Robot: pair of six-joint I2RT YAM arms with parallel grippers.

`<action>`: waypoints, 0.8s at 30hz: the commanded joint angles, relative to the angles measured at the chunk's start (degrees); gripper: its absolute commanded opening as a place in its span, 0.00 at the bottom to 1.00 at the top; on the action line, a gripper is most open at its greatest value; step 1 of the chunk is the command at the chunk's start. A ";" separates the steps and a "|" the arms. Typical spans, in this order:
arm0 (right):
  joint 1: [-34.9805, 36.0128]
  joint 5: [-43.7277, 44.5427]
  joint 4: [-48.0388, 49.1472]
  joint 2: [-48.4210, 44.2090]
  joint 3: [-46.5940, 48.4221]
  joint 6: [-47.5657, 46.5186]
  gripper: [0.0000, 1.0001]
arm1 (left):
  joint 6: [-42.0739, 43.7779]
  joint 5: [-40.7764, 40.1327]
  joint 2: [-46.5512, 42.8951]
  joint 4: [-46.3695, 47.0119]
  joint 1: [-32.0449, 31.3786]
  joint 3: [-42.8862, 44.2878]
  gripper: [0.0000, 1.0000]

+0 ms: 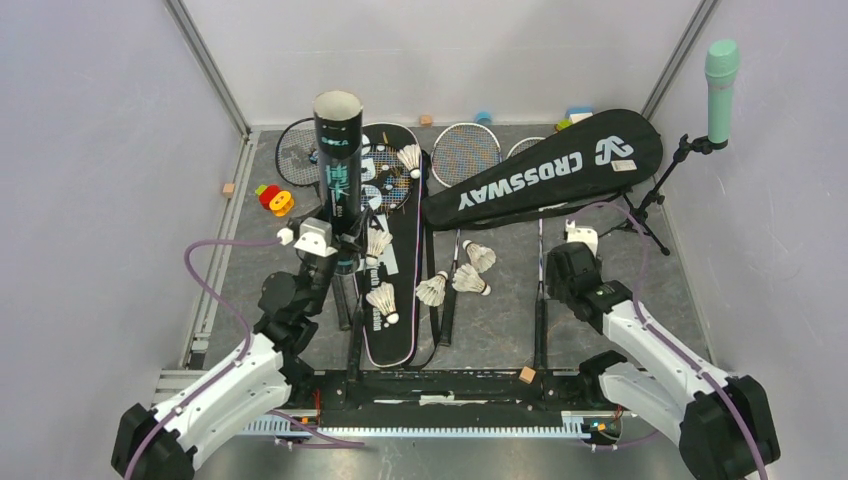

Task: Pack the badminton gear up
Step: Place the lid at the center of the board, then pick up the shuttlecock at the center of the board.

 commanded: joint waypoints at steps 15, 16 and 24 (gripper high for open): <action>37.62 -20.41 32.80 10.55 10.01 -49.71 0.98 | -5.09 -2.60 -11.72 -10.73 0.16 -0.28 0.33; 38.39 -18.46 33.11 13.34 11.58 -51.08 0.98 | -4.57 -2.87 -11.52 -11.01 0.15 -0.28 0.33; 38.92 -12.89 36.95 27.97 18.89 -53.48 0.94 | -3.30 -0.88 -10.96 -11.11 0.15 -0.70 0.32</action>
